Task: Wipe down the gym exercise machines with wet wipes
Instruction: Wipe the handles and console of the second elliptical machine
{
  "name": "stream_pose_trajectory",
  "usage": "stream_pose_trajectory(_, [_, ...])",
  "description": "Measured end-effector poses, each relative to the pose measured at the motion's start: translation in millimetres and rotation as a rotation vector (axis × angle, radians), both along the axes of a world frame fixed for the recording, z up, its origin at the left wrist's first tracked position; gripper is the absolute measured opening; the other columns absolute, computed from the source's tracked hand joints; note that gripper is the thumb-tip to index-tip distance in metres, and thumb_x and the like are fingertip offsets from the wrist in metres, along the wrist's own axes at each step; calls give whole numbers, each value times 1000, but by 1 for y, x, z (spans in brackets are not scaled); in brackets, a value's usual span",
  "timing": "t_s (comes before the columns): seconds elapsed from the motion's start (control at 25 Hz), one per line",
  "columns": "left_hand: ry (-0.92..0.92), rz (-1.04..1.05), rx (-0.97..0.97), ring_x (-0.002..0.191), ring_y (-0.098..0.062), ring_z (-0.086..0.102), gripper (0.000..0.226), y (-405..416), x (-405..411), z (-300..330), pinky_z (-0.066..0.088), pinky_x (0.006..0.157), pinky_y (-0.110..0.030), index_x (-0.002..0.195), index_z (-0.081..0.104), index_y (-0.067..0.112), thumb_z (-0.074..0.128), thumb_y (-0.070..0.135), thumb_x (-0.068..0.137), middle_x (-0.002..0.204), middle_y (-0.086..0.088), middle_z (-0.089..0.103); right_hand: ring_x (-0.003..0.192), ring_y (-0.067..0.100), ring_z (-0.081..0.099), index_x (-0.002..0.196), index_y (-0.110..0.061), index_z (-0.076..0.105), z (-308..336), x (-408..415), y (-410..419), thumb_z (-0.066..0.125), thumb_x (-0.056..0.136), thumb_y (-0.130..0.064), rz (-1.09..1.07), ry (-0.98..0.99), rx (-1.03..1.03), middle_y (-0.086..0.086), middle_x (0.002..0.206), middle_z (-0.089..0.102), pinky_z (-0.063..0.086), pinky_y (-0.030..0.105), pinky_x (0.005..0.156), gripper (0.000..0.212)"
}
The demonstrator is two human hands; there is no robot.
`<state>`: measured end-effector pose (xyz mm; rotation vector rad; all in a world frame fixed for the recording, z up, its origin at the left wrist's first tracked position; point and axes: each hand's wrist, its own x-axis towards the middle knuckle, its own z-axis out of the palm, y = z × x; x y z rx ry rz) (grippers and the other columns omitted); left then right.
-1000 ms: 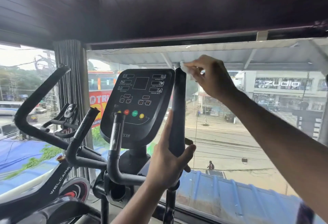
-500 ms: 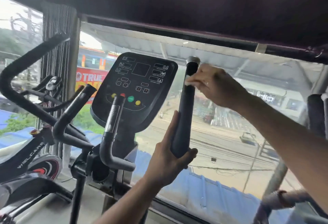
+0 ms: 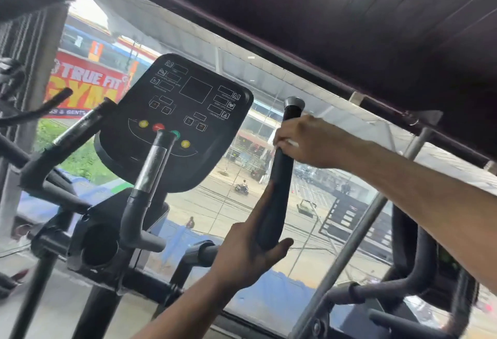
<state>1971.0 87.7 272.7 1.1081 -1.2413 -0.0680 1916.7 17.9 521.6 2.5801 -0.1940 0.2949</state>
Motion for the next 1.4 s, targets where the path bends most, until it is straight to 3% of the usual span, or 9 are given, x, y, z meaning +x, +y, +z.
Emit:
stream_pose_trajectory(0.12, [-18,-2,-2,73,-36,62,98,1,0,-1,46,61,-37,154,2,69,73,49,90,89,-10,74,95,20,67,108,-18,73,7,2,19,55,101,-27,-70,204,1,0,107,72,53,39,91,21])
stream_pose_trajectory(0.32, [-43,4,1,59,-24,51,98,-1,1,-1,35,55,-33,154,1,68,74,47,93,77,-7,68,82,22,64,105,-13,64,57,23,-21,36,106,-15,-138,94,-419,3,96,59,58,36,69,28])
stream_pose_trajectory(0.48, [-23,-10,25,66,-36,56,97,-2,1,-2,39,56,-37,154,1,68,71,55,89,72,-8,64,92,22,59,109,-15,69,36,22,-4,45,105,-21,-139,33,-350,3,108,62,53,40,86,26])
stream_pose_trajectory(0.72, [-11,-26,18,66,-36,56,96,-2,1,-2,44,57,-38,154,2,69,71,53,90,73,-4,63,102,16,62,119,-19,70,15,1,14,51,105,-26,-126,208,-71,-3,117,68,50,37,96,25])
stream_pose_trajectory(0.92, [-48,2,30,74,-31,67,100,-1,3,1,58,67,-48,155,0,68,75,47,92,104,-10,77,92,14,66,121,-13,73,28,-8,-24,62,100,-16,25,-460,-15,8,114,74,56,34,87,24])
stream_pose_trajectory(1.04, [-49,24,47,92,-36,71,101,1,0,2,59,78,-53,154,1,68,77,47,91,129,-7,72,89,23,67,113,-9,76,-9,-4,-46,67,93,-3,72,-653,79,13,106,71,59,41,81,23])
stream_pose_trajectory(1.12, [-60,40,35,101,-34,69,101,5,-1,2,59,84,-52,156,2,66,77,47,91,136,6,68,84,22,69,108,-8,78,-35,-6,-50,66,92,1,145,-802,171,9,101,71,59,34,76,22])
stream_pose_trajectory(1.24, [-67,36,-8,116,-17,61,99,5,-5,3,55,91,-43,162,9,54,78,38,92,133,58,43,86,13,70,114,-10,75,-76,-25,-39,66,92,2,220,-892,309,3,98,72,54,10,72,27])
stream_pose_trajectory(1.4, [-13,41,-31,132,12,50,93,4,-5,4,49,103,-21,162,17,47,75,38,90,149,52,32,88,4,73,113,-12,70,-97,-55,-40,77,88,-5,258,-871,520,-3,92,76,58,18,74,26])
